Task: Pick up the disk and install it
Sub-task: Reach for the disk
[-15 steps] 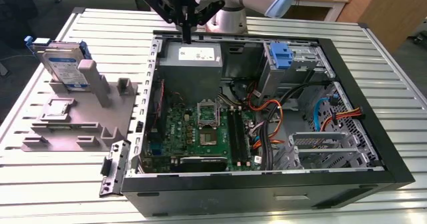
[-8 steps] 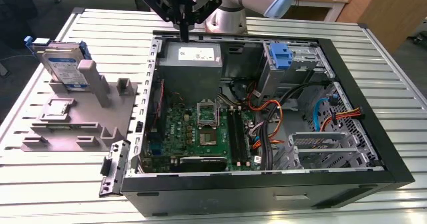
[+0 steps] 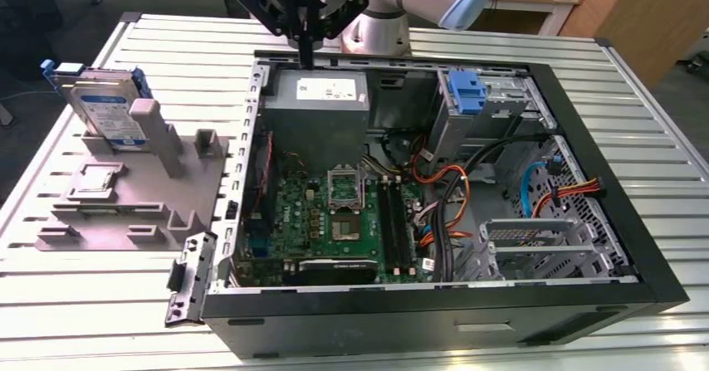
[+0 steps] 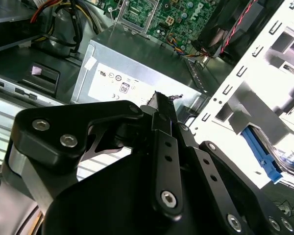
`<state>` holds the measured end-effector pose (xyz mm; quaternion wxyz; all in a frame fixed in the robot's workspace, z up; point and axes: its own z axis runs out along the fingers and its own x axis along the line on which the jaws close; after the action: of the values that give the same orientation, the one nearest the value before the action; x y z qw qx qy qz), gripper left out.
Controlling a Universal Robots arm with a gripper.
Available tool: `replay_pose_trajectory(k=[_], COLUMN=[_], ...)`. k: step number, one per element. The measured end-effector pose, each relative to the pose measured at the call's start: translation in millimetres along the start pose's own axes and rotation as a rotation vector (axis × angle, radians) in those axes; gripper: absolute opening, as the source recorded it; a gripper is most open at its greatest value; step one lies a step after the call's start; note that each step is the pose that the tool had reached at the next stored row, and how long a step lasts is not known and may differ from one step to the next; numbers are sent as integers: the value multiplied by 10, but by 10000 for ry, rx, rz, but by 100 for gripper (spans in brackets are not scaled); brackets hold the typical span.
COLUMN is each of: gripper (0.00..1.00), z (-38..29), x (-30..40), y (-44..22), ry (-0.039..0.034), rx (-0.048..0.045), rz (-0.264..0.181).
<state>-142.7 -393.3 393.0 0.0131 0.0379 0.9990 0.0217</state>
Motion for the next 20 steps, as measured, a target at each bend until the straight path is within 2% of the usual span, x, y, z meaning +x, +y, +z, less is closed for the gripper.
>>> replay_pose_trajectory(k=[4,10,15,20], gripper=[10,10,10,10], z=[0,0,2,7], x=[14,80,122,202], y=[-1,-2,38,38], ry=[0,-1,0,3], rx=[-1,-1,-1,0], rz=[1,1,-1,1])
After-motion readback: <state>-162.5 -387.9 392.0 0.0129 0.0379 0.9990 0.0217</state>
